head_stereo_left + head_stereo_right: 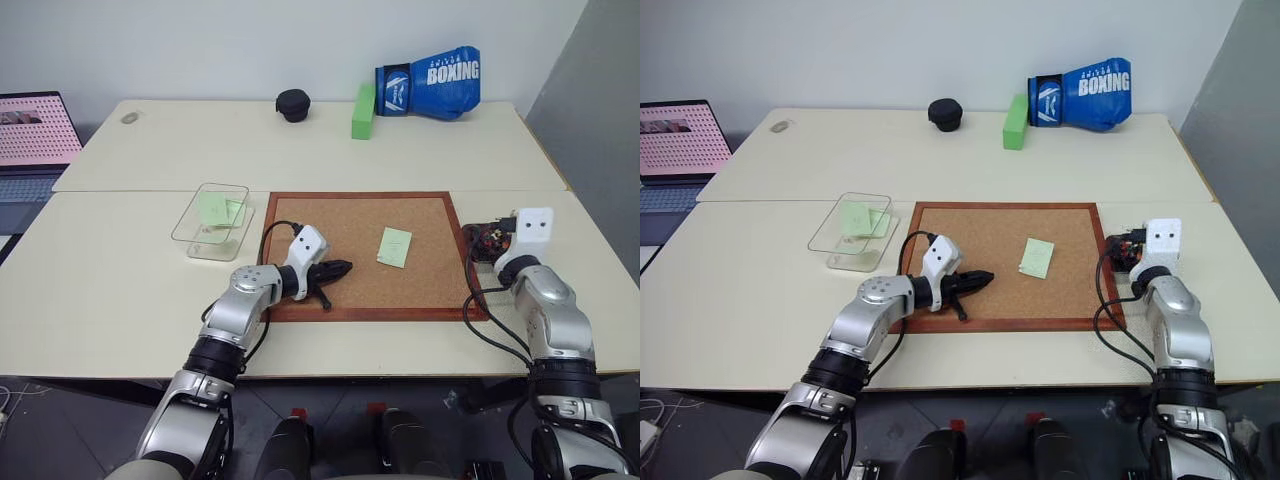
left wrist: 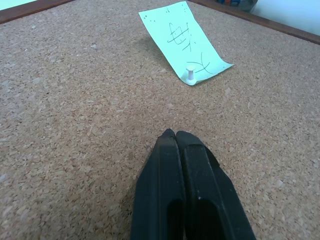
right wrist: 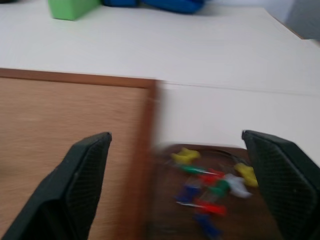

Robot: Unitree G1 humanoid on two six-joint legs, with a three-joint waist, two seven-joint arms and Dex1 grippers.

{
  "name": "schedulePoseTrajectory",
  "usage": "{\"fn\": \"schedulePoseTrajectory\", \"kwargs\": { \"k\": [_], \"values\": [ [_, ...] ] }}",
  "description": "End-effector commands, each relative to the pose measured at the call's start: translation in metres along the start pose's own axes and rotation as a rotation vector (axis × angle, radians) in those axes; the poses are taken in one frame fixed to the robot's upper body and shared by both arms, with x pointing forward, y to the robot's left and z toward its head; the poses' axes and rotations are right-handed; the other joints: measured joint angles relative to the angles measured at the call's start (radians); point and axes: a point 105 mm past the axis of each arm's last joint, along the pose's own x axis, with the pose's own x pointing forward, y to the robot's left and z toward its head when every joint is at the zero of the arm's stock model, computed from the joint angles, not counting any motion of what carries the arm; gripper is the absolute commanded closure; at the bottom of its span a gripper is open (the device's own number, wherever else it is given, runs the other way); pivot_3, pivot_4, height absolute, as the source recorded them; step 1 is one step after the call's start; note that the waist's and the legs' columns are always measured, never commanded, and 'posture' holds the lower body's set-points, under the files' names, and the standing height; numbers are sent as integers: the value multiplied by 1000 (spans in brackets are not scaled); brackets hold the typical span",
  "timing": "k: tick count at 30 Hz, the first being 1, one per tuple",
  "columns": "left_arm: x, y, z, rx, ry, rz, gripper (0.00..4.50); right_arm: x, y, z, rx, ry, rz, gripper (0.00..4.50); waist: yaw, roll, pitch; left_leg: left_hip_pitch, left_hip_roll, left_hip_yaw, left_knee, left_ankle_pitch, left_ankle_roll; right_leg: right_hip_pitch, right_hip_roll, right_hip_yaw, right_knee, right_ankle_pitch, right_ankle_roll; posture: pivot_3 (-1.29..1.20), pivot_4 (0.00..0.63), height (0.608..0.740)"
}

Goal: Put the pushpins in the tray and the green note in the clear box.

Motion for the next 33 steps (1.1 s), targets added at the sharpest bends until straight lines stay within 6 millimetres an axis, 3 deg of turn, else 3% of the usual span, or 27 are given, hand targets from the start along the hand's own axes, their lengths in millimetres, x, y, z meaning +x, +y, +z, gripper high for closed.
{"fn": "schedulePoseTrajectory", "kwargs": {
  "k": [1, 6, 10, 17, 21, 33],
  "values": [
    [5, -6, -12, -29, 46, -17, 4500, -8, 72, 20, -27, -76, 372, 86, -1, 0, 0, 0, 0, 0, 0, 0, 0, 0, 0, 0, 0, 0, 0, 0, 150, 740],
    [4, -7, -13, -31, 48, -16, 4500, -11, 96, 19, -26, -77, 476, 86, 1, 0, 0, 0, -1, 0, 1, 0, 0, 0, -1, 0, 0, 0, 0, 0, 150, 740],
    [4, -6, -12, -26, 47, -15, 4500, -4, 124, 3, -54, -35, 567, 86, 0, 0, 0, 1, 0, 0, 0, 0, 0, 0, 0, 0, 0, 0, 0, 0, 150, 740],
    [2, -6, -11, -24, 45, -12, 4500, 24, 128, -6, -46, -7, 518, 86, 0, 0, 0, 1, -1, 0, 1, 0, 0, 0, -1, 0, 0, 0, 0, 0, 150, 740],
    [-1, -6, -13, -24, 48, -7, 4500, 27, 131, -8, -37, 0, 532, 86, 1, 0, 0, 1, 0, -1, 0, 0, 0, 0, 0, -1, 1, 0, -1, 0, 150, 740],
    [-3, -6, -15, -25, 51, 0, 4500, 21, 130, -21, -45, 38, 542, 2663, -1, 0, 0, 1, 0, 0, 0, 0, 0, 0, 0, 0, 1, 0, -1, 0, 150, 740]
  ]
}}
